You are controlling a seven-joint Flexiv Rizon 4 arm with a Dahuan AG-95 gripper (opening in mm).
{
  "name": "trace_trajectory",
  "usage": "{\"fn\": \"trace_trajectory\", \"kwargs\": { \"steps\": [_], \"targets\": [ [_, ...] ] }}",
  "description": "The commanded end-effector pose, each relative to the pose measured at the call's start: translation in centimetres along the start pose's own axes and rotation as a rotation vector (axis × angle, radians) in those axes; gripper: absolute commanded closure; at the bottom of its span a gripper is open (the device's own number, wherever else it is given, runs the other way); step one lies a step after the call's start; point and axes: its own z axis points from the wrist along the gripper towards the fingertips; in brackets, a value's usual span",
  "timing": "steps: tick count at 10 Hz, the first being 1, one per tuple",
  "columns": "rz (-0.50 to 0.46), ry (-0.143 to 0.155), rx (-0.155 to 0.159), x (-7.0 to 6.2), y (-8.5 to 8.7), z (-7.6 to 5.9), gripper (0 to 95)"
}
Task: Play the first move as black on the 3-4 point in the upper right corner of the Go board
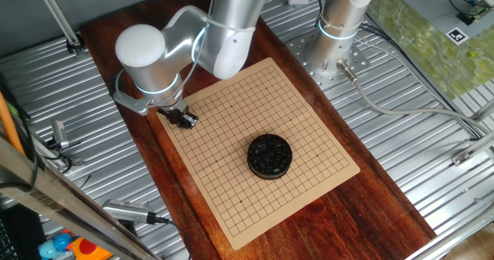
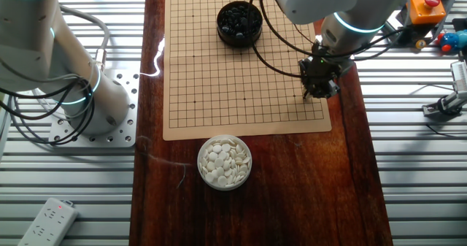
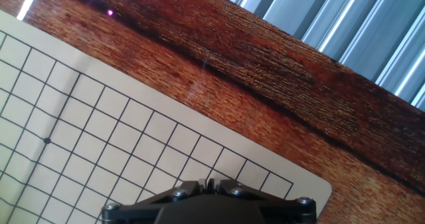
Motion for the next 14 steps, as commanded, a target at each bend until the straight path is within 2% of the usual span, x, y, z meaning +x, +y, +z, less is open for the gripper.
{"fn": "trace_trajectory", "kwargs": {
  "steps": [1,2,7,8,9,10,11,13,14],
  "targets": [
    [0.0,-0.003,0.002,0.0,0.0,0.0,76.0],
    [-0.001,-0.007,0.002,0.0,0.0,0.0,57.0],
    [-0.006,-0.021,-0.001,0.0,0.0,0.0,57.0],
    [0.006,-0.027,-0.014,0.0,0.0,0.0,57.0],
    [0.02,-0.032,-0.033,0.0,0.0,-0.1,76.0],
    [0.054,-0.016,-0.033,0.1,0.2,-0.6,95.0],
    [0.069,-0.008,-0.037,0.1,0.4,-1.3,95.0],
    [0.086,-0.012,-0.048,0.2,1.3,-3.3,95.0],
    [0.09,-0.013,-0.049,0.2,1.5,-3.7,95.0]
  ]
}}
